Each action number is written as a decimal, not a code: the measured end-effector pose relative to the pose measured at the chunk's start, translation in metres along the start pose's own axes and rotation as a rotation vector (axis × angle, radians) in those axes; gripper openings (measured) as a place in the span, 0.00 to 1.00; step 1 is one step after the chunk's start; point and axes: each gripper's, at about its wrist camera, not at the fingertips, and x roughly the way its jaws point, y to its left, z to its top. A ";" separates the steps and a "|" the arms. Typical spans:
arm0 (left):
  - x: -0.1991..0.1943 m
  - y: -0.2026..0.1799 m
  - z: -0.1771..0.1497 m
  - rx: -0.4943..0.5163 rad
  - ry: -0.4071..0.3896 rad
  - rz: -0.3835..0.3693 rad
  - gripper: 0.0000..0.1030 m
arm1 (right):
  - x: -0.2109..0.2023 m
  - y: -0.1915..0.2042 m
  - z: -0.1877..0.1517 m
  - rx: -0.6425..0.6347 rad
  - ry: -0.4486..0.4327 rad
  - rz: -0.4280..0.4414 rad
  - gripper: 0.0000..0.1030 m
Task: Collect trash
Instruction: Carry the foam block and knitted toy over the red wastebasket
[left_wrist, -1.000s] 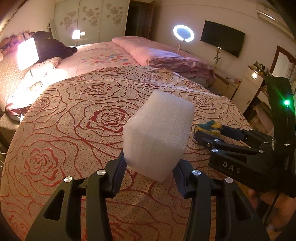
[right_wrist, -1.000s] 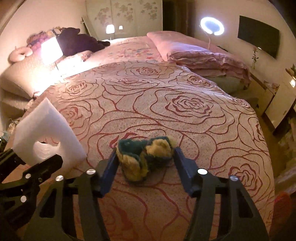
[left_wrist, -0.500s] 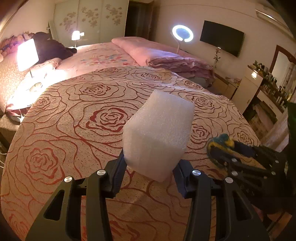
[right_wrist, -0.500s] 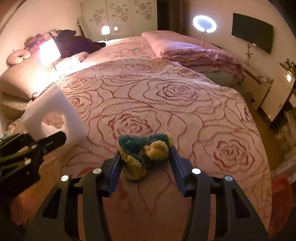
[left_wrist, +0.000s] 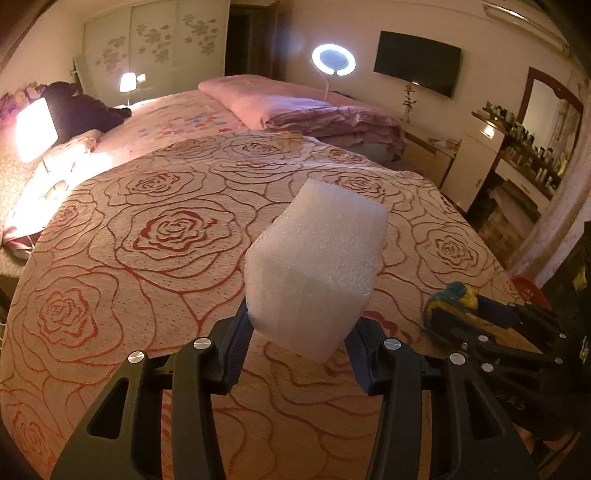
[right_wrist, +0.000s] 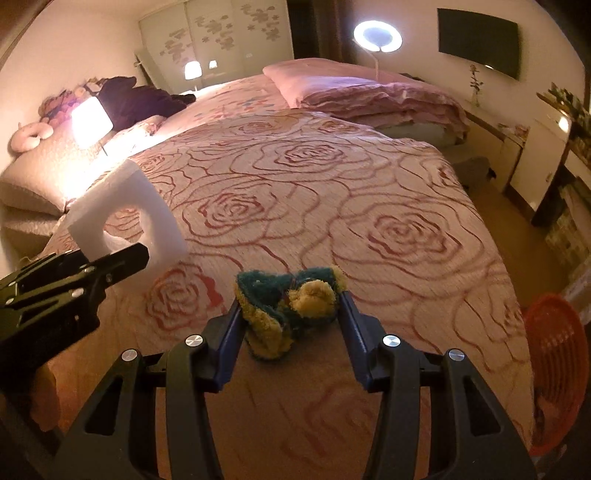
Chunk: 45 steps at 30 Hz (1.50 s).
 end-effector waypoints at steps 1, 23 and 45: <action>-0.001 -0.003 -0.001 0.005 -0.001 -0.005 0.43 | -0.004 -0.003 -0.003 0.006 -0.002 -0.006 0.47; -0.021 -0.053 -0.019 0.100 0.002 -0.061 0.43 | -0.054 -0.043 -0.042 0.093 -0.049 -0.068 0.47; -0.021 -0.077 -0.023 0.127 0.017 -0.089 0.43 | -0.068 -0.063 -0.058 0.152 -0.078 -0.086 0.47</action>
